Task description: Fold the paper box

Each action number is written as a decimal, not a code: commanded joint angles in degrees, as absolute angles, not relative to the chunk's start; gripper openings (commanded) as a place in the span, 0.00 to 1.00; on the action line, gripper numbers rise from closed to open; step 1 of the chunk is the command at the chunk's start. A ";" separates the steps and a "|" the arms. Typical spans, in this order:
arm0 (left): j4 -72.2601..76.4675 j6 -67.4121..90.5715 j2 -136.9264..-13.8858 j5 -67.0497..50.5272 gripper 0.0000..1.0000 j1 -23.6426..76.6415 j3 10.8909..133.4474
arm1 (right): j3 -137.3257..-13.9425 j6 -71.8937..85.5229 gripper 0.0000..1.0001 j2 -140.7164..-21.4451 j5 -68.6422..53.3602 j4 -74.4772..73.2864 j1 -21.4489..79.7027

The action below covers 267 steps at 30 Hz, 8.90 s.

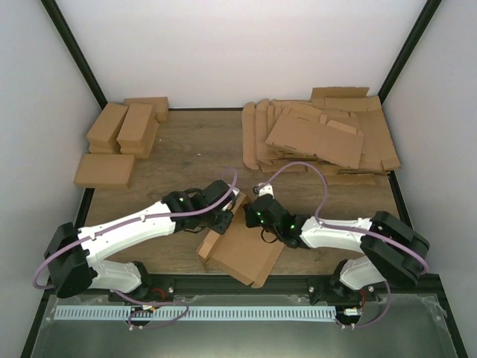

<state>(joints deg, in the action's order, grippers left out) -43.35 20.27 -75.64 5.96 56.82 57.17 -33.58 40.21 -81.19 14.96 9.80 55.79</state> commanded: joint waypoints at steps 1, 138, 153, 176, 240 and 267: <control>-43.09 16.52 -77.11 5.25 0.28 58.32 57.50 | -29.87 38.16 0.21 -77.71 6.67 18.17 57.66; -58.38 44.09 -62.28 19.90 0.04 59.23 63.43 | -19.82 58.24 0.37 -73.04 -2.37 29.62 36.73; -80.79 33.73 -77.80 15.36 0.04 56.74 83.35 | -19.82 42.19 0.79 -53.70 -12.35 13.56 40.91; -70.11 30.64 -78.34 14.85 0.04 56.82 75.45 | -34.63 37.72 0.58 -56.69 -31.80 7.48 25.16; -61.76 27.91 -75.48 11.91 0.59 55.73 79.65 | -42.85 30.86 0.40 -68.42 -38.24 1.01 19.66; -13.73 35.77 -71.56 -37.94 0.48 25.83 53.81 | -44.36 27.79 0.39 -69.03 -40.13 -0.36 19.61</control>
